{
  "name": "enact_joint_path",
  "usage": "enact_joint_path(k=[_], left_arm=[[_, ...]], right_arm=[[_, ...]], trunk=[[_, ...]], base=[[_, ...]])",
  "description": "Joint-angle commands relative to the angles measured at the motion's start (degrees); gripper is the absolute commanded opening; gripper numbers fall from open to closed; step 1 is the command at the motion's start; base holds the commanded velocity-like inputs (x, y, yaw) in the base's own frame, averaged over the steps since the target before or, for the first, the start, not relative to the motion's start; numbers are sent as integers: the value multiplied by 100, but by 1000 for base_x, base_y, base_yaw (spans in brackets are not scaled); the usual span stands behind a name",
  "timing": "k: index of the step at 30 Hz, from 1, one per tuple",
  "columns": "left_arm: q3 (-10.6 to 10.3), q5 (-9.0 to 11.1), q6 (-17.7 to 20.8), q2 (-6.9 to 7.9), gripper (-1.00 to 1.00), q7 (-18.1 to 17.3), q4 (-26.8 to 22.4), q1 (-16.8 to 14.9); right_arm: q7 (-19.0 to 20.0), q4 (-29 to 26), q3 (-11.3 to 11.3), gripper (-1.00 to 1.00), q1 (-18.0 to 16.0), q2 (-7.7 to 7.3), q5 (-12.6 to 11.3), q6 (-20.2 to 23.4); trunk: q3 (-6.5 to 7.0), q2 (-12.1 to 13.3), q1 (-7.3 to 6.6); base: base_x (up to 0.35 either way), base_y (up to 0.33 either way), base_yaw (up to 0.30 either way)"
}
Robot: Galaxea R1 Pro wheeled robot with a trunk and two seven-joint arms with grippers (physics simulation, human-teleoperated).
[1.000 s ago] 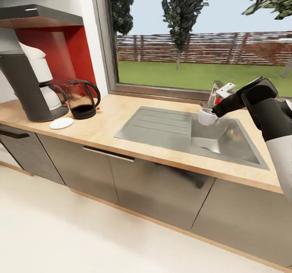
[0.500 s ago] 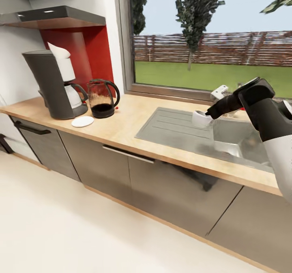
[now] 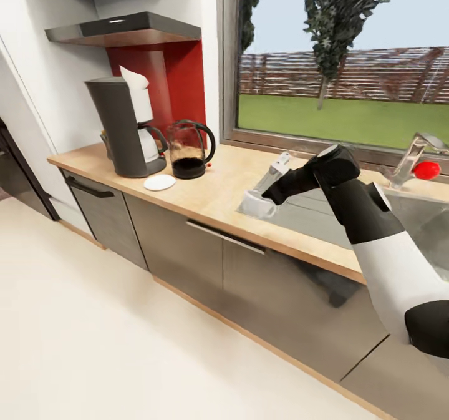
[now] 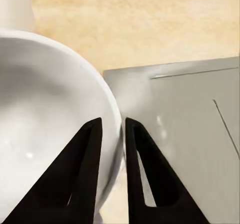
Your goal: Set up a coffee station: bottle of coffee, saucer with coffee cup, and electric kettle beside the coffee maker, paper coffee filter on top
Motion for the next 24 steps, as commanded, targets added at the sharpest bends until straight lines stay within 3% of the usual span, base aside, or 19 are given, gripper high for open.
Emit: enact_joint_path(k=[1,9,18,24], left_arm=[[3,12,19,1,100,-21,6,-5],[-1,12,22,1,100,-21,6,-5],[4,12,27,4,100,-24,6,-5],[3,11,27,3,100,-25,6,-3]], right_arm=[[60,-13,7,-100,0,-1,55,25],[57,-21,7,-100,8,8,58,24],[58,-22,9,-100,9,39,58,24],[56,-22,7,-100,9,51,53,24]], trunk=[[-5,-3,0],[-5,-3,0],[-5,-3,0],[-5,-3,0]], base=[[141,130,113],[203,185,151],[52,87,258],[103,269,62]])
